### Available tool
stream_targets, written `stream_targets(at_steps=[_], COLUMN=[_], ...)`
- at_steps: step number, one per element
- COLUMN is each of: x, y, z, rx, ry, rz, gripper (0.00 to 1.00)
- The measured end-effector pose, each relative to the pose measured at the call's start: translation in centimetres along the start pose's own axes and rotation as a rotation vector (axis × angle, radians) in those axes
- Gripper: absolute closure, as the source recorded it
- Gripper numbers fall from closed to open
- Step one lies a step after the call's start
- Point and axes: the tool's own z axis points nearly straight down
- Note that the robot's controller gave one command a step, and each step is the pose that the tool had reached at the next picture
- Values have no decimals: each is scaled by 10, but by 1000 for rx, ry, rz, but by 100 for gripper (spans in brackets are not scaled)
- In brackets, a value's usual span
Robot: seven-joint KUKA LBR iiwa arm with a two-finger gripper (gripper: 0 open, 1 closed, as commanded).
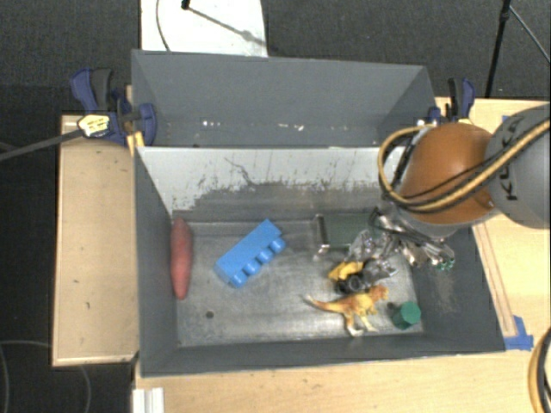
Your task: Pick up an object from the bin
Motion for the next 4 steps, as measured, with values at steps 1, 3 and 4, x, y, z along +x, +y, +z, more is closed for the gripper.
stream_targets(at_steps=[1,3,4], x=[7,-6,-6], y=[-1,13,13], z=[17,-64,-64], rx=[7,-2,-2], ry=[-30,2,2], rz=[-48,-51,-50], gripper=[100,100,100])
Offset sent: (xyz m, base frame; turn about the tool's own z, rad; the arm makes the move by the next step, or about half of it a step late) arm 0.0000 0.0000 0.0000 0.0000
